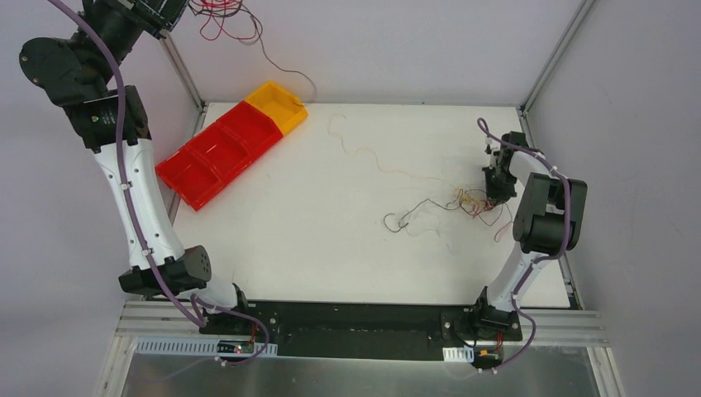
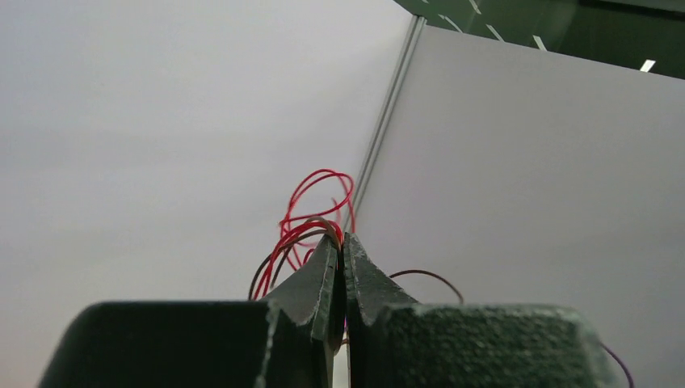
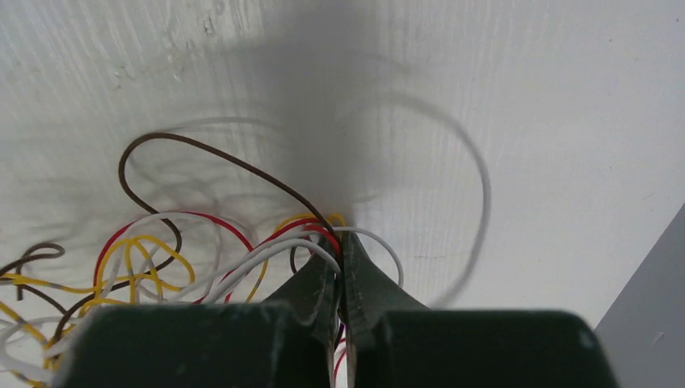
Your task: Untangle the cables
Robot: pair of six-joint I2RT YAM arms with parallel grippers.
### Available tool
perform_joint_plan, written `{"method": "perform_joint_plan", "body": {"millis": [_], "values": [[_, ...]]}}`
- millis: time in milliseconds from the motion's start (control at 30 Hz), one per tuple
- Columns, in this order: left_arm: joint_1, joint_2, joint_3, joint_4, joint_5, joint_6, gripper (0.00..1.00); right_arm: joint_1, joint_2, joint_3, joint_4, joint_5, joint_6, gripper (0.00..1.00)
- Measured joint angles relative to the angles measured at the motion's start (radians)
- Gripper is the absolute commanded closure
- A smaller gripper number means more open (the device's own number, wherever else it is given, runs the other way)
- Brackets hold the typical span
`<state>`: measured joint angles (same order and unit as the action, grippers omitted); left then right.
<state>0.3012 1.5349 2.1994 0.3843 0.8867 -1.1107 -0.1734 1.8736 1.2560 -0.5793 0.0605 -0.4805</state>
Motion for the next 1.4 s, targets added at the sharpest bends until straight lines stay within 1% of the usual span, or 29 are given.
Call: {"method": "perform_joint_plan", "body": {"millis": [100,233,400,433,467,500,533,567,600,633,667,700,733,767,800,833,900,933,1000,1067,1133,1167,1200,1333,1400], "values": [[-0.008,-0.021,-0.043,0.001,-0.002,0.002,1.0,0.0,0.03,0.061,-0.04,-0.019,0.019,1.0],[-0.043,-0.022,-0.108,-0.015,0.021,0.02,1.0,0.0,0.05,0.231,-0.105,-0.121,0.093,1.0],[-0.16,-0.035,-0.259,-0.059,0.079,0.071,1.0,0.002,0.048,0.496,-0.137,-0.256,0.18,1.0],[-0.189,-0.044,-0.304,-0.07,0.09,0.083,1.0,0.003,0.046,0.533,-0.138,-0.281,0.19,0.91],[-0.213,-0.053,-0.343,-0.08,0.1,0.09,1.0,0.005,0.045,0.558,-0.139,-0.302,0.197,0.7],[-0.24,-0.064,-0.392,-0.087,0.11,0.101,1.0,0.008,0.044,0.579,-0.143,-0.325,0.206,0.53],[-0.262,-0.074,-0.441,-0.095,0.124,0.109,1.0,0.01,0.044,0.592,-0.15,-0.344,0.212,0.39],[-0.281,-0.084,-0.484,-0.101,0.137,0.115,1.0,0.013,0.044,0.599,-0.161,-0.358,0.208,0.3],[-0.302,-0.098,-0.539,-0.106,0.149,0.125,1.0,0.017,0.045,0.603,-0.182,-0.367,0.201,0.26],[-0.319,-0.113,-0.597,-0.114,0.164,0.134,1.0,0.021,0.046,0.606,-0.216,-0.372,0.183,0.23],[-0.331,-0.13,-0.65,-0.116,0.173,0.14,0.94,0.024,0.048,0.608,-0.246,-0.374,0.168,0.2],[-0.342,-0.152,-0.722,-0.127,0.18,0.154,0.84,0.025,0.049,0.608,-0.29,-0.377,0.145,0.18],[-0.351,-0.175,-0.798,-0.138,0.192,0.164,0.71,0.027,0.049,0.605,-0.342,-0.381,0.115,0.14],[-0.355,-0.191,-0.858,-0.151,0.204,0.178,0.57,0.028,0.049,0.6,-0.38,-0.387,0.092,0.07],[-0.359,-0.206,-0.927,-0.16,0.217,0.197,0.43,0.028,0.043,0.586,-0.417,-0.398,0.06,0.05],[-0.359,-0.215,-0.989,-0.188,0.232,0.231,0.33,0.027,0.036,0.564,-0.455,-0.41,0.027,0.04],[-0.353,-0.208,-1.066,-0.329,0.249,0.352,0.18,0.028,0.016,0.517,-0.526,-0.432,-0.029,0.02],[-0.34,-0.196,-1.091,-0.411,0.256,0.417,0.13,0.028,0.007,0.502,-0.565,-0.445,-0.053,0.02],[-0.288,-0.18,-1.133,-0.526,0.261,0.519,0.09,0.035,-0.007,0.494,-0.632,-0.48,-0.087,0.03],[-0.202,-0.175,-1.165,-0.62,0.253,0.612,0.09,0.053,-0.029,0.492,-0.659,-0.529,-0.097,0.06],[-0.127,-0.174,-1.168,-0.693,0.229,0.703,0.13,0.097,-0.062,0.479,-0.654,-0.581,-0.084,0.09],[-0.111,-0.174,-1.168,-0.711,0.222,0.737,0.16,0.134,-0.081,0.466,-0.639,-0.609,-0.068,0.11],[-0.109,-0.173,-1.168,-0.723,0.215,0.759,0.19,0.165,-0.091,0.458,-0.626,-0.628,-0.055,0.12],[-0.136,-0.119,-1.167,-0.76,0.19,0.815,0.29,0.353,-0.103,0.413,-0.482,-0.708,0.055,0.22],[-0.154,-0.076,-1.168,-0.77,0.172,0.826,0.32,0.439,-0.074,0.408,-0.403,-0.742,0.121,0.24]]}}
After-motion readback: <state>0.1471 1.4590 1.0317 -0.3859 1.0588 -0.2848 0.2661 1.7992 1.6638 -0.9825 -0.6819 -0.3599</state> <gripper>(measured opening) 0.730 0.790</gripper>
